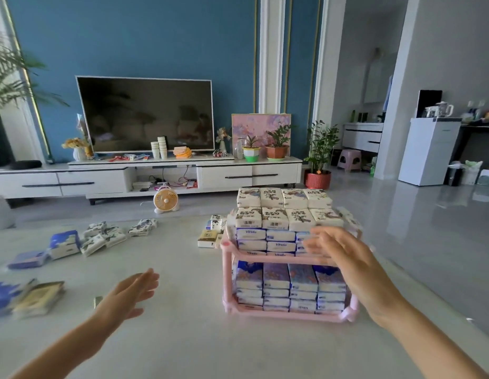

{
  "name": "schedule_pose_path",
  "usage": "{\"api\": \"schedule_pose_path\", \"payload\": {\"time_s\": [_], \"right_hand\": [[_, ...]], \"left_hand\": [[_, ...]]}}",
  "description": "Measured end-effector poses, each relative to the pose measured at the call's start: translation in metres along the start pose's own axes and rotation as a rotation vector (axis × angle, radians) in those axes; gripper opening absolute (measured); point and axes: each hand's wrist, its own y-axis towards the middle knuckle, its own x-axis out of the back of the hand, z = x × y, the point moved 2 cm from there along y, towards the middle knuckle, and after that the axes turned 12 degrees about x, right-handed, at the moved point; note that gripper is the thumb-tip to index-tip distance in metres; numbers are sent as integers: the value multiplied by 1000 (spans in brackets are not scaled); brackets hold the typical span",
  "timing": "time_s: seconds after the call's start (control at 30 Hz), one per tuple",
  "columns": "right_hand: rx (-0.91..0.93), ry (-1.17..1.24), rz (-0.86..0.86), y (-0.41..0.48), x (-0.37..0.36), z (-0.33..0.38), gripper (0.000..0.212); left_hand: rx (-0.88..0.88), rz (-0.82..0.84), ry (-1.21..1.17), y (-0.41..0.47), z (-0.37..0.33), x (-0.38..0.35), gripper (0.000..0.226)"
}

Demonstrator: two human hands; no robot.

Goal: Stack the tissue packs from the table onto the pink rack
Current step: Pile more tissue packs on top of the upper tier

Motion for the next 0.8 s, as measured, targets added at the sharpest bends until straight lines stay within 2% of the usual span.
{"api": "schedule_pose_path", "payload": {"time_s": [0.13, 0.2, 0.4, 0.57, 0.8], "right_hand": [[-235, 214, -110, -35, -38, -7, 18], [-315, 244, -85, -48, -63, -9, 17], [-327, 33, 318, -50, -136, 3, 13], [-259, -42, 555, -31, -222, 15, 11], [-320, 16, 668, 11, -334, -5, 12]], "left_hand": [[41, 16, -117, -39, 27, 13, 26], [54, 31, -163, -54, 47, 15, 25], [31, 38, -119, -76, 82, 35, 26], [-136, -72, 17, -69, 77, 66, 17], [-119, -351, 391, -16, 89, 119, 30]]}}
